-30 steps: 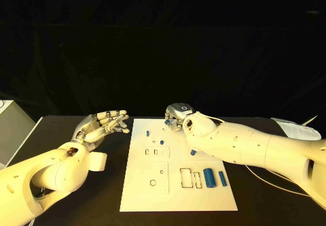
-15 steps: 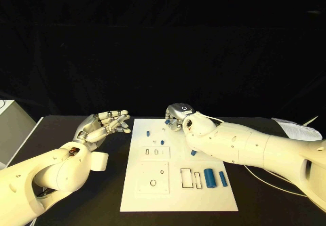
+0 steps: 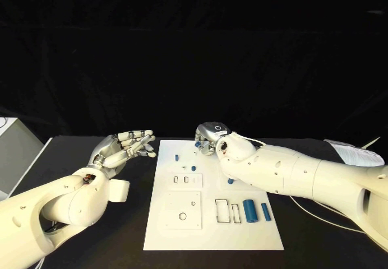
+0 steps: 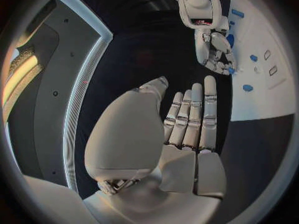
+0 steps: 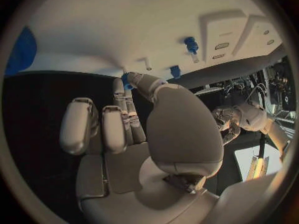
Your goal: Assemble the parts on the task board
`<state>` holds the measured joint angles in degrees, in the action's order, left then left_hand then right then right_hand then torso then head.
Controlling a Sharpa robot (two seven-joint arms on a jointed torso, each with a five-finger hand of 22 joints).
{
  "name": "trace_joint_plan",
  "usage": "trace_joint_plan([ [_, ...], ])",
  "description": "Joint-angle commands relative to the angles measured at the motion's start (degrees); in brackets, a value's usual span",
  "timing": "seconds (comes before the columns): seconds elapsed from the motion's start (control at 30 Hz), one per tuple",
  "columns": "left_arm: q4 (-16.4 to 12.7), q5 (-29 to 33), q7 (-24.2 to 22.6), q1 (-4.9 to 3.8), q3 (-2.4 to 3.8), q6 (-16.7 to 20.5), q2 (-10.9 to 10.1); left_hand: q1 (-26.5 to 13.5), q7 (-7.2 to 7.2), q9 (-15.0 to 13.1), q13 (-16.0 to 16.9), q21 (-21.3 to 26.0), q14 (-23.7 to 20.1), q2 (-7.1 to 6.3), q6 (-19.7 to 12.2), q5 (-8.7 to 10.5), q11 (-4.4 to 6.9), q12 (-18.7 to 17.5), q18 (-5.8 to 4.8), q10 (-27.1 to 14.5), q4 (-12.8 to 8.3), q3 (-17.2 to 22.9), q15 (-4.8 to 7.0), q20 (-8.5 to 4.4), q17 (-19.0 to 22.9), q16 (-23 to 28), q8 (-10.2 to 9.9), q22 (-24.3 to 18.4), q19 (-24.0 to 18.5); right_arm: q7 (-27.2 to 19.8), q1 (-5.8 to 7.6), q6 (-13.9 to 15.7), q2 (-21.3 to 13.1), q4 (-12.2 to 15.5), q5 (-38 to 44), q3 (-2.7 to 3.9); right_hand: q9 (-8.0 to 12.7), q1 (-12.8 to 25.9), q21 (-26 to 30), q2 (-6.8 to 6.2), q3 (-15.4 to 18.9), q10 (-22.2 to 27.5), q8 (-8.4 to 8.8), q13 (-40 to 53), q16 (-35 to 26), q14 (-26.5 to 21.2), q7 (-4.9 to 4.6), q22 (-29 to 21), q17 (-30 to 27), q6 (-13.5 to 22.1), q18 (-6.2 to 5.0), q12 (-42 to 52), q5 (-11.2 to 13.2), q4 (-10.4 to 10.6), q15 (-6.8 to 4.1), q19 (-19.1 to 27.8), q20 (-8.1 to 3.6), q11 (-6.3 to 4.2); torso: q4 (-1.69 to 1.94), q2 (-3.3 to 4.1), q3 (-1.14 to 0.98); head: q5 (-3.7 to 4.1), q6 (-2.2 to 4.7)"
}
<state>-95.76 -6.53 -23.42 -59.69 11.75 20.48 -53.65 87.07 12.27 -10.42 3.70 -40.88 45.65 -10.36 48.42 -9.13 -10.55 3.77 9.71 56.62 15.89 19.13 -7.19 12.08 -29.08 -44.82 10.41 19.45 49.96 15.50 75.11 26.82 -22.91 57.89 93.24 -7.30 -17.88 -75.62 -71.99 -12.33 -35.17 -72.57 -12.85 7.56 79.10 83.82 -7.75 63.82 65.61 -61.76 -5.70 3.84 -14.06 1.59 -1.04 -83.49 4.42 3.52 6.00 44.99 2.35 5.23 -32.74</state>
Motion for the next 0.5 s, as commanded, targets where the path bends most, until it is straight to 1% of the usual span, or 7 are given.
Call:
trace_joint_plan([
  [0.03, -0.15, -0.25, -0.29, -0.04, 0.05, -0.60, 0.05, 0.56, 1.29, 0.09, 0.02, -0.17, -0.36, -0.12, -0.34, 0.22, 0.07, -0.05, 0.50, -0.44, -0.36, 0.07, 0.08, -0.05, 0.03, -0.28, -0.25, 0.05, -0.43, -0.95, -0.07, -0.55, 0.24, -0.01, 0.19, -0.02, -0.59, 0.47, -0.23, -0.01, -0.28, 0.00, -0.36, 0.01, 0.29, 2.02, 0.17, -0.04, 0.03, -0.05, 0.91, -0.25, -0.38, -0.07, -0.25, -0.14, -0.26, 0.08, -0.01, -0.03, 0.00, -0.04, 0.00],
  [0.1, -0.15, -0.25, -0.29, -0.04, 0.05, -0.59, 0.04, 0.56, 1.29, 0.09, 0.02, -0.17, -0.36, -0.12, -0.34, 0.22, 0.07, -0.05, 0.50, -0.44, -0.36, 0.07, 0.08, -0.05, 0.03, -0.28, -0.25, 0.05, -0.43, -1.04, -0.06, -0.64, 0.31, -0.16, 0.17, -0.02, -0.66, 0.63, -0.18, -0.18, -0.30, 0.32, -0.21, -0.01, 0.26, 1.98, 0.05, -0.09, -0.11, 0.30, 0.90, -0.32, -0.38, -0.09, -0.16, -0.06, -0.20, 0.19, 0.01, -0.04, 0.00, -0.02, 0.01],
  [0.17, -0.16, -0.25, -0.28, -0.04, 0.05, -0.57, 0.03, 0.56, 1.29, 0.09, 0.02, -0.17, -0.36, -0.12, -0.34, 0.22, 0.07, -0.05, 0.50, -0.44, -0.36, 0.07, 0.08, -0.05, 0.03, -0.28, -0.25, 0.05, -0.43, -1.16, -0.05, -0.76, 0.42, -0.40, 0.12, -0.02, -0.67, 1.08, -0.12, -0.63, -0.37, 1.35, 0.30, -0.18, 0.21, 1.89, -0.35, -0.13, -0.33, 1.28, 0.90, -0.42, -0.23, 0.01, 0.14, 0.09, -0.01, 0.55, -0.01, -0.01, 0.01, -0.04, 0.04],
  [0.27, -0.18, -0.25, -0.27, -0.05, 0.05, -0.56, 0.02, 0.56, 1.29, 0.09, 0.02, -0.17, -0.36, -0.12, -0.34, 0.22, 0.07, -0.05, 0.50, -0.44, -0.36, 0.07, 0.08, -0.05, 0.03, -0.28, -0.25, 0.05, -0.43, -1.27, -0.04, -0.99, 0.61, -0.83, 0.07, -0.02, -0.38, 2.23, 0.40, -2.13, -0.28, 4.54, 1.98, -0.92, -0.10, 1.60, -1.38, -0.72, -1.25, 4.03, 0.80, -0.44, -0.06, 0.40, 1.01, 0.56, 0.66, 1.59, -0.06, 0.02, 0.01, -0.07, 0.10],
  [0.3, -0.19, -0.25, -0.27, -0.05, 0.05, -0.56, 0.02, 0.56, 1.29, 0.09, 0.02, -0.17, -0.36, -0.12, -0.34, 0.22, 0.07, -0.05, 0.50, -0.44, -0.36, 0.07, 0.08, -0.05, 0.03, -0.28, -0.25, 0.05, -0.43, -1.35, -0.03, -1.16, 0.69, -1.07, 0.05, -0.03, -0.10, 2.68, 1.55, -2.90, 0.28, 6.77, 3.11, -1.44, -0.43, 1.35, -1.76, -2.23, -2.06, 5.87, 0.51, -0.44, 0.71, 0.56, 1.45, 1.17, 1.10, 2.12, -0.06, 0.02, 0.01, -0.07, 0.10],
  [0.37, -0.20, -0.25, -0.26, -0.05, 0.05, -0.55, 0.00, 0.56, 1.29, 0.09, 0.02, -0.17, -0.36, -0.12, -0.34, 0.22, 0.07, -0.05, 0.50, -0.44, -0.36, 0.07, 0.08, -0.05, 0.03, -0.28, -0.25, 0.05, -0.43, -1.45, -0.03, -1.38, 0.77, -1.36, 0.01, -0.03, 0.21, 2.48, 3.07, -3.07, 1.38, 9.26, 4.33, -2.03, -0.72, 1.12, -1.78, -4.12, -2.86, 7.80, 0.08, -0.39, 1.60, 0.56, 1.66, 1.92, 1.49, 2.37, -0.05, 0.01, 0.01, -0.09, 0.13],
  [0.5, -0.20, -0.25, -0.26, -0.05, 0.05, -0.52, -0.03, 0.58, 1.29, 0.10, 0.02, -0.27, -0.41, -0.12, -0.35, 0.22, 0.06, -0.04, 0.50, -0.47, -0.37, 0.07, 0.07, -0.04, 0.05, -0.32, -0.27, 0.11, -0.51, -1.58, -0.02, -1.81, 0.85, -1.65, -0.05, -0.05, 0.44, 1.86, 4.13, -2.78, 3.36, 10.93, 5.27, -2.45, -0.95, 0.94, -1.84, -5.33, -3.62, 9.12, -0.20, -0.33, 2.23, 0.58, 1.77, 2.37, 1.72, 2.45, -0.01, 0.05, -0.02, -0.11, 0.14],
])
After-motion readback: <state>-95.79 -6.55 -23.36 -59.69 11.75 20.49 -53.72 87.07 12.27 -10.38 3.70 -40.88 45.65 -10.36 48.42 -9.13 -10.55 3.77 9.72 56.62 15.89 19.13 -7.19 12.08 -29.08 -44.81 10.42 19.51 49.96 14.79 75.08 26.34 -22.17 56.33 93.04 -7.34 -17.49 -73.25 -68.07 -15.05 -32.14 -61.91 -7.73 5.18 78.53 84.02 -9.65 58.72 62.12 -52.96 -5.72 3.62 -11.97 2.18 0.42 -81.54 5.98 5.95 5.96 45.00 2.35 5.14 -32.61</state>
